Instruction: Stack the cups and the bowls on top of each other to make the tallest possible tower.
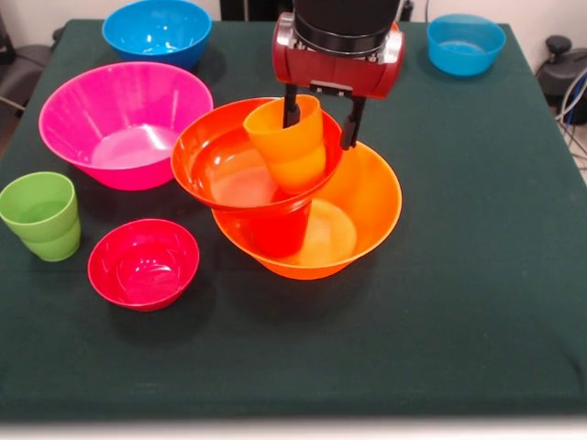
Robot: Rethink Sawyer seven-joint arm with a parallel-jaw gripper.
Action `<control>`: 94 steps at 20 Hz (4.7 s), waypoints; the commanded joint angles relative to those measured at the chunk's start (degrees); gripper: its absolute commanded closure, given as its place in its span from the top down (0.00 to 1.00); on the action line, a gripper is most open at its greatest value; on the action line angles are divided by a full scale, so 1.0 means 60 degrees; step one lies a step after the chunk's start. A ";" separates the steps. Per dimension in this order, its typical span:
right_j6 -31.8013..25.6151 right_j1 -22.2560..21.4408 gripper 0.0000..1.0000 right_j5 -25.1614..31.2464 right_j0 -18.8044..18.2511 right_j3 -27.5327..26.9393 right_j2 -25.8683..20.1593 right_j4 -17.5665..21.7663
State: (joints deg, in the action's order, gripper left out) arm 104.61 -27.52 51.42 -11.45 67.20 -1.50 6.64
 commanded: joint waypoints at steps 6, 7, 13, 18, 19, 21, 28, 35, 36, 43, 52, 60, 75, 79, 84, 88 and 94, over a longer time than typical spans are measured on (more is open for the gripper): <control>0.1001 0.0162 0.00 0.0668 0.0317 0.0107 -0.0207 -0.0145; 0.0998 0.0166 0.00 0.0678 0.0323 0.0103 -0.0197 -0.0157; 0.0931 0.0164 0.00 0.0658 0.0342 0.0105 -0.0152 -0.0197; 0.0888 0.0140 0.00 0.0588 0.0346 0.0146 -0.0142 -0.0176; 0.0891 0.0152 0.00 0.0586 0.0354 0.0129 -0.0133 -0.0163; 0.0876 0.0172 0.00 0.0607 0.0369 0.0092 -0.0106 -0.0128; 0.0653 0.0046 0.00 0.0555 0.0280 0.0225 -0.0108 -0.0092; 0.0637 0.0057 0.00 0.0561 0.0272 0.0197 -0.0118 -0.0112; 0.0662 0.0056 0.00 0.0530 0.0281 0.0208 -0.0108 -0.0109; 0.0710 0.0042 0.00 0.0555 0.0293 0.0263 -0.0084 -0.0127; 0.0757 0.0057 1.00 0.0608 0.0306 0.0248 -0.0078 -0.0160; 0.0706 0.0067 1.00 0.0610 0.0295 0.0189 -0.0085 -0.0142; 0.0543 -0.0196 1.00 0.1025 0.0156 0.0310 -0.0259 -0.0422; 0.0406 -0.0282 1.00 0.1341 0.0108 0.0234 -0.0301 -0.0547; 0.0336 -0.0307 1.00 0.1564 0.0110 0.0132 -0.0306 -0.0653; 0.0274 -0.0359 1.00 0.1726 0.0145 0.0054 -0.0274 -0.0607; 0.0243 -0.0461 1.00 0.2018 0.0076 -0.0013 -0.0336 -0.0657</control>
State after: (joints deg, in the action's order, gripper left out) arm 104.61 -30.44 57.11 -10.84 67.14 0.27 3.26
